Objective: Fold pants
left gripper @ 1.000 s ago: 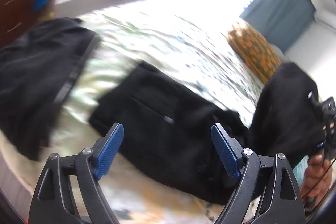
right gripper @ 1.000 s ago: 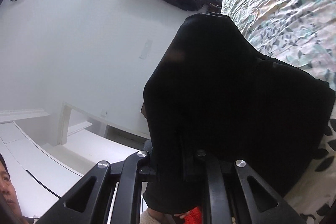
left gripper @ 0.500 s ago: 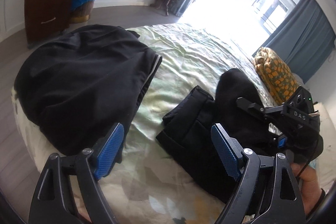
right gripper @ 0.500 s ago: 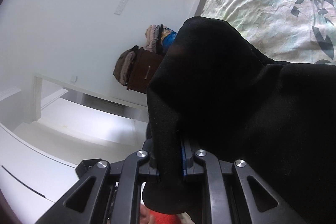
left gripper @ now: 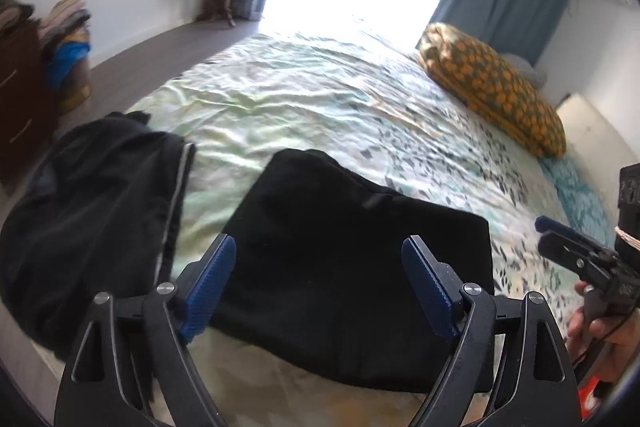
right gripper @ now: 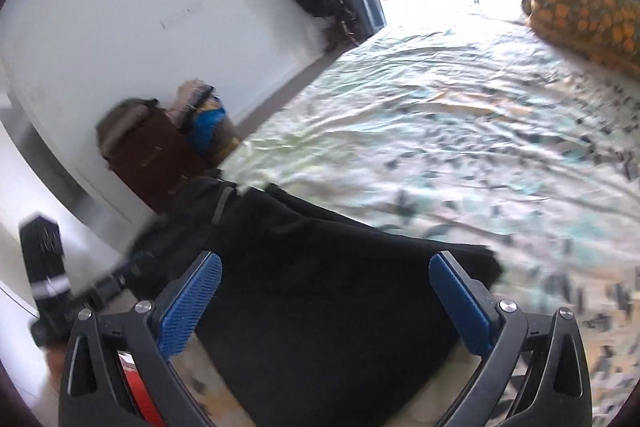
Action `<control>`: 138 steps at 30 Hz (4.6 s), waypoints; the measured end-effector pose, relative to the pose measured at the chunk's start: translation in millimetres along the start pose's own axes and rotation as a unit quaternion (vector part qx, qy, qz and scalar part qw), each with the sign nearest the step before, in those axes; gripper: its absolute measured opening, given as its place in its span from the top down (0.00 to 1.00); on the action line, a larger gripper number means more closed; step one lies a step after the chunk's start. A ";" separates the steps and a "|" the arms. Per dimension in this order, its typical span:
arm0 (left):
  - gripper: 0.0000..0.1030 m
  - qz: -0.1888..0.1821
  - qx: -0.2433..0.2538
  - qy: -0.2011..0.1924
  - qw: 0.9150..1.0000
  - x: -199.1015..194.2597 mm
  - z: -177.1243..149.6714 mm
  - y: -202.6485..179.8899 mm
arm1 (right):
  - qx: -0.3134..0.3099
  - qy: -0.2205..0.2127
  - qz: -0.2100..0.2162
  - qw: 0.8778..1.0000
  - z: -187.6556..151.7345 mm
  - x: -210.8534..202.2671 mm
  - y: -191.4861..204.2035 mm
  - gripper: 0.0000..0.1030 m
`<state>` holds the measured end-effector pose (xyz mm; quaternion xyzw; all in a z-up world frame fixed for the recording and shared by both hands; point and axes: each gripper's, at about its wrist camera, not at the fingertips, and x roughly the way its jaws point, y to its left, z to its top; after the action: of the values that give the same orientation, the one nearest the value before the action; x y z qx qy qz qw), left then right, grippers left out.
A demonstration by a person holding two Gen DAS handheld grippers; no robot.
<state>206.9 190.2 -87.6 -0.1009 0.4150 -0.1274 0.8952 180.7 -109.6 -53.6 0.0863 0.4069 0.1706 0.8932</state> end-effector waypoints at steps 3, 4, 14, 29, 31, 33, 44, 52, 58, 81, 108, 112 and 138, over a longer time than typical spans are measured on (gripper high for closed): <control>0.16 0.022 0.038 0.051 0.998 43.0 2.1 -1.9 | -0.054 0.001 -0.004 0.999 -17.4 -1.8 17.6 0.00; 0.16 0.031 0.050 0.066 0.996 55.5 -1.2 1.4 | -0.082 0.003 -0.006 0.997 -25.9 5.1 31.4 0.00; 0.13 0.065 0.067 0.104 0.990 63.3 0.4 42.5 | -0.272 0.106 -0.059 0.955 -172.5 70.4 50.0 0.00; 0.14 0.010 0.130 0.145 0.981 146.0 47.8 -7.2 | -0.043 0.135 -0.138 0.980 -70.9 135.7 -18.4 0.00; 0.14 0.024 0.110 0.128 0.985 128.0 57.1 3.7 | 0.049 0.128 -0.110 0.984 -84.2 122.6 -44.3 0.00; 0.13 0.009 0.135 0.116 0.984 103.4 58.9 6.8 | 0.089 0.124 -0.126 0.980 -93.7 98.5 -50.2 0.00; 0.13 0.032 0.177 0.177 0.968 57.1 -21.8 47.9 | -0.135 0.110 -0.042 0.984 -149.4 55.8 67.4 0.00; 0.13 0.054 0.246 0.161 0.954 38.6 -45.4 26.5 | -0.170 0.063 -0.042 0.983 -146.0 9.9 76.2 0.00; 0.12 0.091 0.214 0.142 0.962 34.1 -48.9 22.8 | -0.125 0.171 -0.080 0.974 -164.1 70.4 58.1 0.00; 0.09 0.127 0.215 0.136 0.959 41.0 -53.8 20.2 | -0.074 0.181 -0.104 0.975 -170.9 89.7 69.3 0.00; 0.06 0.098 0.110 0.139 0.979 -4.1 -34.5 13.2 | -0.044 0.249 -0.106 0.962 -171.6 72.5 62.0 0.00; 0.06 0.130 0.112 0.051 0.984 -73.4 -15.7 -20.5 | -0.009 0.261 -0.107 0.959 -171.2 38.5 51.6 0.00; 0.06 0.211 0.015 0.029 0.977 -258.5 -72.9 -155.2 | -0.057 0.013 -0.131 0.990 -15.4 -295.1 87.5 0.00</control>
<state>-32.6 118.4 96.0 0.0059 0.4513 0.0556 0.8906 -31.6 -138.9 167.7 -0.0207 0.4160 0.0763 0.9059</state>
